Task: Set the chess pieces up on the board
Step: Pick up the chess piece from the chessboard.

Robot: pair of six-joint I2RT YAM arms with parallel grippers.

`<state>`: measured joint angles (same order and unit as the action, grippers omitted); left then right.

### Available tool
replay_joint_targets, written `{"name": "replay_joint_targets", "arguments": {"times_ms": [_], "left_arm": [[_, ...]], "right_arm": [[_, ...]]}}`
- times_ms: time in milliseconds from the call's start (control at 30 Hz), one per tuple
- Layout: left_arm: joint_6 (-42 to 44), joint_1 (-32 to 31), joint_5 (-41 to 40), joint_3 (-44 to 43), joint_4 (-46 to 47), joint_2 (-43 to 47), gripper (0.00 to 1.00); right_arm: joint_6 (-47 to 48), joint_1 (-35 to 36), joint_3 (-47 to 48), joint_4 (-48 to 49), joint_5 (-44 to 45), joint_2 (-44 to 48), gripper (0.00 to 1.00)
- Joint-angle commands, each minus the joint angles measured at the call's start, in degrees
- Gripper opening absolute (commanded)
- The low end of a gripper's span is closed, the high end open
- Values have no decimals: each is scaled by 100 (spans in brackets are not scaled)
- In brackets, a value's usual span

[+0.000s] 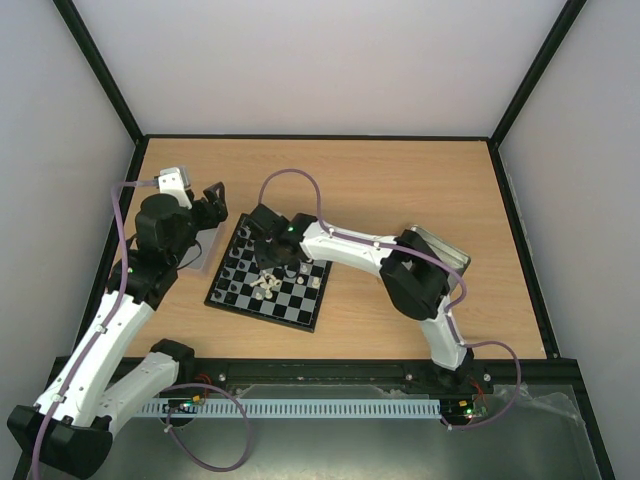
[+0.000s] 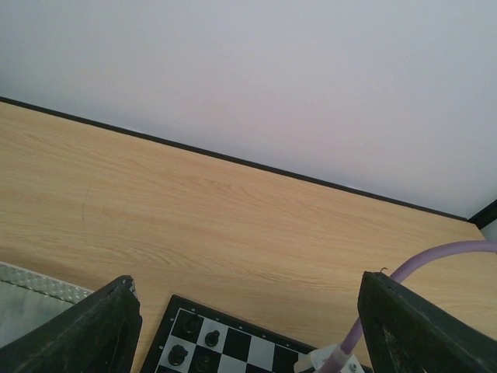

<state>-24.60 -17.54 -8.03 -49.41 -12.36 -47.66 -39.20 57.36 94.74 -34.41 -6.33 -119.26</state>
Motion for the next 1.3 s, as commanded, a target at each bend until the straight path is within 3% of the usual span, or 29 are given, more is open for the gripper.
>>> {"name": "replay_joint_targets", "arguments": {"times_ms": [0,200,500,633,933,1267], "left_arm": [[27,44,-127,58,32,76,78],[28,47,-137,63,32,79,78],[26,45,-137,58,32,77,78],[25,44,-133,59,39,88,78],[22,40,-111,71,52,131,78],[17,45,-101,80,58,163,78]], "right_arm": [[75,35,360,-125,235,-169,36],[49,31,423,-114,394,-312,24],[23,22,404,-192,561,-234,23],[-108,18,10,-296,916,256,28],[-691,-28,-1831,-506,1438,1783,41],[-693,-31,-2529,-408,659,2071,46]]}}
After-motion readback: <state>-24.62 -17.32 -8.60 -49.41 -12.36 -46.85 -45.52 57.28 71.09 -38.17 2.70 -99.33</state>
